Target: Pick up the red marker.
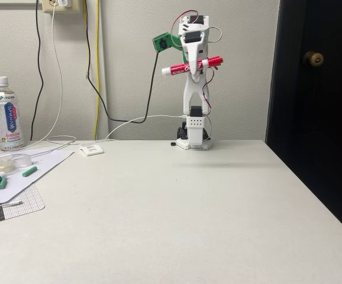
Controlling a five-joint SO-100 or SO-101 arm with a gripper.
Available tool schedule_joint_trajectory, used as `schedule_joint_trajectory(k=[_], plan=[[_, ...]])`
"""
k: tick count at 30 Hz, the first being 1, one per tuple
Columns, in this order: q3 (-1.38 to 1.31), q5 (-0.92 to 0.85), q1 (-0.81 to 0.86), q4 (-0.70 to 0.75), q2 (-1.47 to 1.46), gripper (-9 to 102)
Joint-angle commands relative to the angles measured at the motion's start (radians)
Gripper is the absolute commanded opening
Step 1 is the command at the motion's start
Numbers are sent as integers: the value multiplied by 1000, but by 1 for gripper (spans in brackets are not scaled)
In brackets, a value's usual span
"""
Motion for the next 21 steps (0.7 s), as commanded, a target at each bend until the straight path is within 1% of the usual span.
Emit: schedule_joint_trajectory(k=[1, 6, 8, 10, 14, 16, 19, 21], plan=[[-8, -31, -8, 8, 61, 0], [0, -57, -18, 28, 100, 0], [58, -61, -20, 6, 150, 0], [212, -63, -21, -77, 261, 0], [703, -69, -21, -385, 598, 0], [864, -69, -21, -454, 709, 0], [887, -69, -26, -394, 709, 0], [905, -74, -26, -385, 715, 0]])
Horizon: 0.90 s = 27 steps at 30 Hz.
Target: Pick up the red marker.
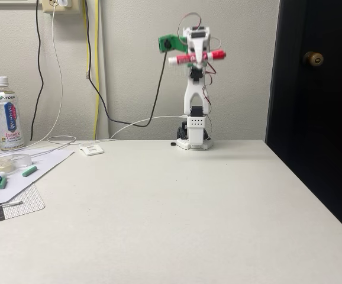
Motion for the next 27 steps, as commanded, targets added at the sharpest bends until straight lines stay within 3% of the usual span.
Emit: schedule_joint_trajectory(k=[1, 27], plan=[[34, -18, 0, -9, 49, 0], [525, -75, 52, -166, 400, 0]])
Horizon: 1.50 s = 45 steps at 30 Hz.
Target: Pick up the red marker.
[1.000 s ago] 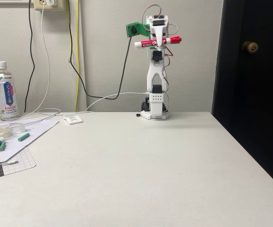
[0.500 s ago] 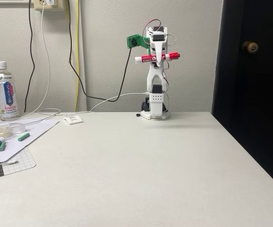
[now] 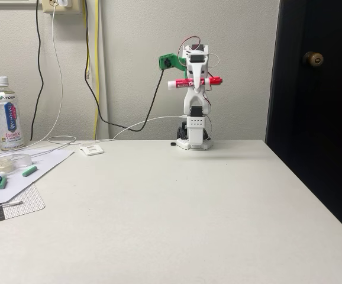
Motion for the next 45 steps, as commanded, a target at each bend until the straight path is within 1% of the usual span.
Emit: schedule_joint_trajectory(k=[1, 8, 19, 26, 33, 40, 45], plan=[[66, -9, 8, -40, 72, 0], [114, -11, 14, -40, 110, 0], [365, -11, 25, -140, 367, 0], [434, -25, 26, -175, 459, 0], [554, -35, 26, -253, 574, 0], [575, -61, 20, -307, 574, 0], [598, -49, 20, -356, 574, 0]])
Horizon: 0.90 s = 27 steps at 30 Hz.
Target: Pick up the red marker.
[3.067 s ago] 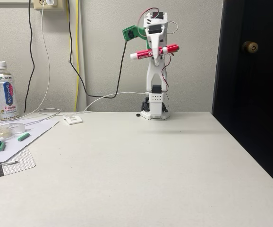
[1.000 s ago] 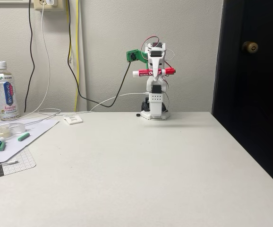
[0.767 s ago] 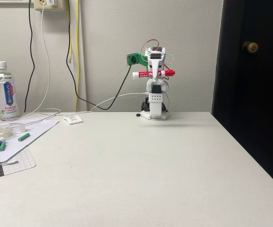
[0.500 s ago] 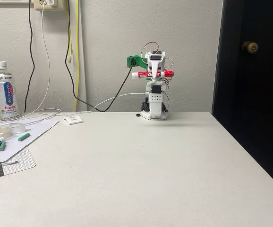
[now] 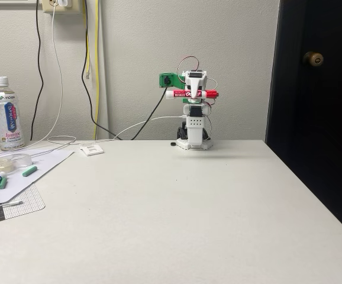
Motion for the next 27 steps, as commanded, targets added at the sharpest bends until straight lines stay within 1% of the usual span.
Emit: schedule_joint_trajectory(k=[1, 14, 27], plan=[[2, 8, -3, -31, 5, 0], [18, 5, -6, 12, 3, 0], [26, -2, -9, 8, 3, 0]])
